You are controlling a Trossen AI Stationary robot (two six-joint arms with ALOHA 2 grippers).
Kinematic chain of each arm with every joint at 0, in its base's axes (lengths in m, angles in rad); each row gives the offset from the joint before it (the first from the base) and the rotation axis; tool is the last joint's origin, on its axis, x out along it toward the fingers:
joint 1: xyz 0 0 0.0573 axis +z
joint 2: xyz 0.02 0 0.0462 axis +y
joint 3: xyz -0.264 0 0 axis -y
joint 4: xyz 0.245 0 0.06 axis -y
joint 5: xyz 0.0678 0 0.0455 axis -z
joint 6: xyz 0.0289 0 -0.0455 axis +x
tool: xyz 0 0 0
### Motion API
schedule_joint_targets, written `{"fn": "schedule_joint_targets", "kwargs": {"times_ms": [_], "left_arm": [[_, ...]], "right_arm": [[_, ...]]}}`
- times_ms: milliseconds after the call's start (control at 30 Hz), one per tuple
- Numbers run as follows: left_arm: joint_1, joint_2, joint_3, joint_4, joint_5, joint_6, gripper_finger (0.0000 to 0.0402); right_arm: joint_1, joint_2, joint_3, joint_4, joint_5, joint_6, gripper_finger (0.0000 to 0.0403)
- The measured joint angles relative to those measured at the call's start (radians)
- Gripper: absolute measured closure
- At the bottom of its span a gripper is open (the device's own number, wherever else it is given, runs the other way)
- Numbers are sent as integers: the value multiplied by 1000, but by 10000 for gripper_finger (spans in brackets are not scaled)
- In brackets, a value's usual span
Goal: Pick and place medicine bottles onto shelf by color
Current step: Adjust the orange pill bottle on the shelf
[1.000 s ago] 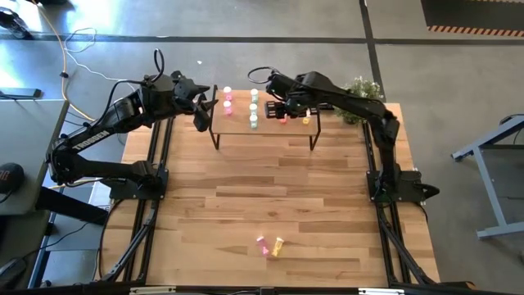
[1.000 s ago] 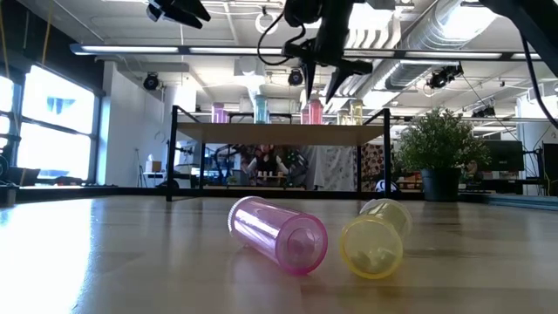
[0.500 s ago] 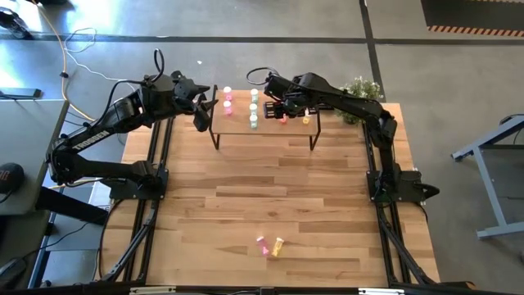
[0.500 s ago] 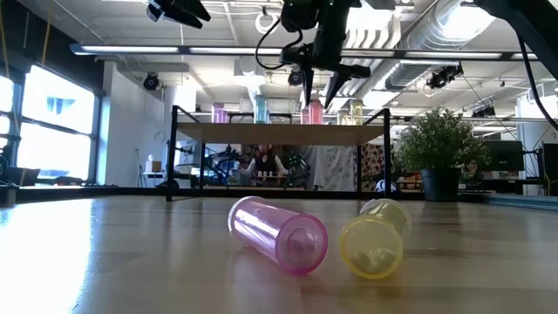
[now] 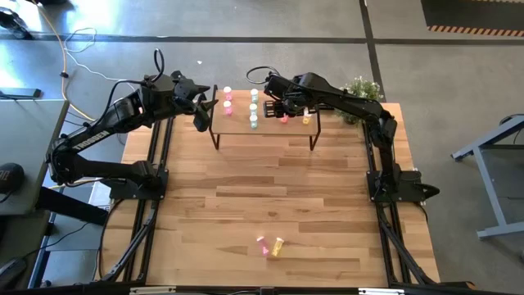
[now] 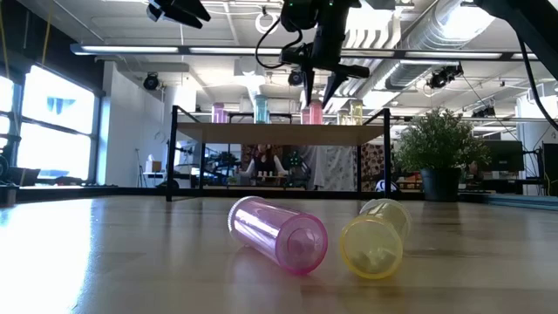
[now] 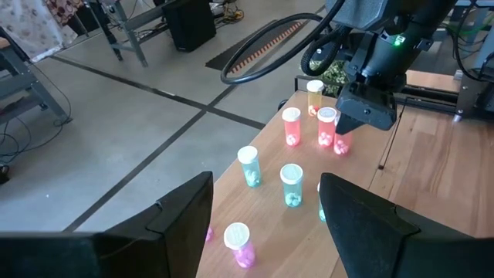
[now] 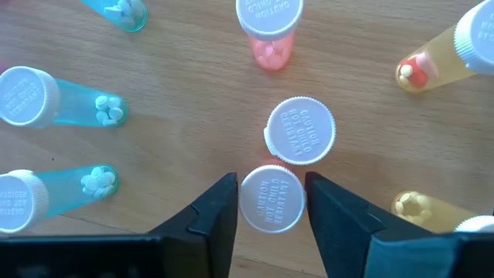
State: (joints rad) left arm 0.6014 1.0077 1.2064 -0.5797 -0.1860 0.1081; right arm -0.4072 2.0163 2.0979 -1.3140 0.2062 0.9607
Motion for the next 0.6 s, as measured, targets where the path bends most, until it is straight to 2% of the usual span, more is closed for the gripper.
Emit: {"fn": "schedule_joint_targets", "kwargs": {"times_ms": [200, 600], "left_arm": [[0, 0, 0, 0, 0, 0, 174], [0, 0, 0, 0, 0, 0, 174]], "right_arm": [[0, 0, 0, 0, -5, 0, 281], [21, -3, 3, -34, -51, 1, 283]]}}
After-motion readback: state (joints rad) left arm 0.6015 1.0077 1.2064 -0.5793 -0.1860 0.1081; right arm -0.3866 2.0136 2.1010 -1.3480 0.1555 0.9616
